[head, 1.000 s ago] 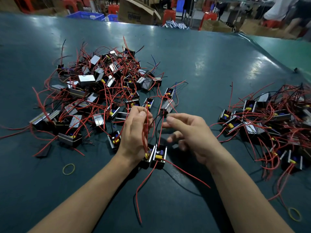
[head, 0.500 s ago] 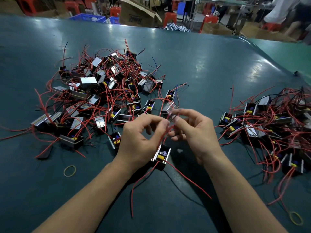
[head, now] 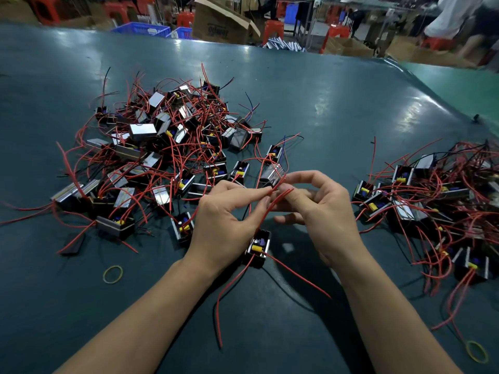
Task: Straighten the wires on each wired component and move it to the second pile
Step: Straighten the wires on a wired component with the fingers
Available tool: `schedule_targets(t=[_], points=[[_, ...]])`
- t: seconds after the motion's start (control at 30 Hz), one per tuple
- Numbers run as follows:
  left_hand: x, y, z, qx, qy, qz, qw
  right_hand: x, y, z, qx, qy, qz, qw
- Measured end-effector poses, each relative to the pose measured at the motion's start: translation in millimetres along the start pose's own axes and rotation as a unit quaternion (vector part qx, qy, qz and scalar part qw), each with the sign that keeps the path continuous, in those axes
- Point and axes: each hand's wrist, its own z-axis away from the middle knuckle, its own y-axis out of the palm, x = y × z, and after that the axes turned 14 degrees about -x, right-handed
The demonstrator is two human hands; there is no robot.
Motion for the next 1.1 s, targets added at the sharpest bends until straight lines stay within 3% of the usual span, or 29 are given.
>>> schedule_targets(t=[0.33,0.5,1.1], points=[[-3.1,-1.7,-1.7,0.010,-0.033,-0.018,0.999,4.4,-8.2,-1.1,0.023,-0.100,0.060,0.993],[-5.9,2.1,-5.0,0.014,-0.074,0.023,0.997,5.5,-8.1,0.0,0.025,-0.110,0.067,0.991],[0.4,5.7,1.0,-0.005,-0.046,0.028,0.999,0.2,-4.4,1.4,-0.043,-0.097,0.096,0.990]])
